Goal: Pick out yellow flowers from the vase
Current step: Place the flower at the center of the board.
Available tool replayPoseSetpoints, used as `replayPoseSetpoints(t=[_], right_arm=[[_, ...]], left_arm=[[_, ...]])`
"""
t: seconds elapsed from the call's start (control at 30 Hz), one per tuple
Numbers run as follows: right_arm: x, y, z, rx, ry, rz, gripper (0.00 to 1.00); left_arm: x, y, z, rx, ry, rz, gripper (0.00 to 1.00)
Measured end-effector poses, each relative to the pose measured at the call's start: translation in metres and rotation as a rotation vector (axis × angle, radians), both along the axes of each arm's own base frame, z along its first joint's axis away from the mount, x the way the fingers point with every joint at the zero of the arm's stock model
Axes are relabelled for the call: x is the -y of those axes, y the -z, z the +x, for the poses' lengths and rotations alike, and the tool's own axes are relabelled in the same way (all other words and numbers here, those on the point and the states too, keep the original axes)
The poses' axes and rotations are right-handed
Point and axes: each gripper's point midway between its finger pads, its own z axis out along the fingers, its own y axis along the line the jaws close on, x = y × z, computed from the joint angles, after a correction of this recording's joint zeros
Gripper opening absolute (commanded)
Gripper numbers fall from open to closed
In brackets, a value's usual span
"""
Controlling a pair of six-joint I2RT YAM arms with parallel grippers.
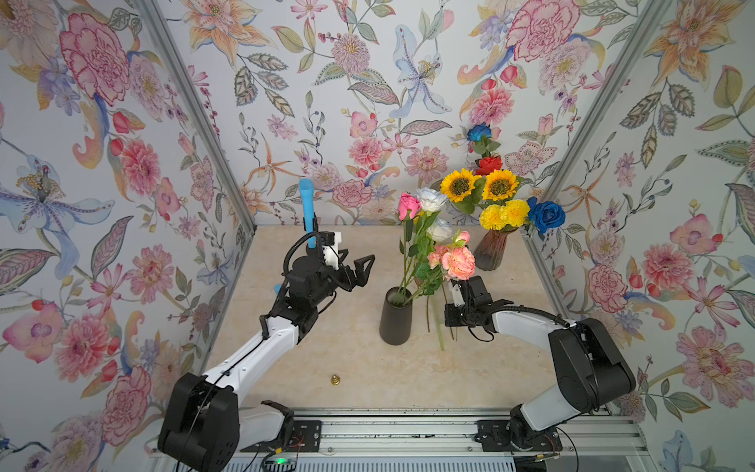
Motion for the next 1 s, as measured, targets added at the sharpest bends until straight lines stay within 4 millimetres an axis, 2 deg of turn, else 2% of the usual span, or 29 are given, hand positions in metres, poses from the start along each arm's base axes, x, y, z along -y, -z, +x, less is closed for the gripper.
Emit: replayPoseSetpoints(t=[0.2,0.47,0.63,0.83,1.0], right_arm=[[0.001,0.005,-0.001,-0.011,0.004,-0.01,0.13],[0.003,0.007,-0.001,-0.016,0.012,-0.019,0.22],[0.005,0.007,-0.001,-0.014,0.015,-0.026,0.38],[0.005,0.006,-0.001,-0.011,0.019,-0.026,0.51],[0.008,-0.006,-0.002,0.025,0.026,-0.021,0.63]], left_arm=[[-0.006,0.023,-0.005,-0.035,-0.017,0.025,1.0],[-0.009,0.018,-0.006,-0.01,-0.035,0.032,1.0],[-0.01,0.02,-0.006,-0.012,-0.037,0.037,1.0],[-0.01,0.02,-0.006,-0.011,-0.038,0.037,1.0],[-0.011,0.019,-0.007,-0.008,-0.041,0.036,1.0]])
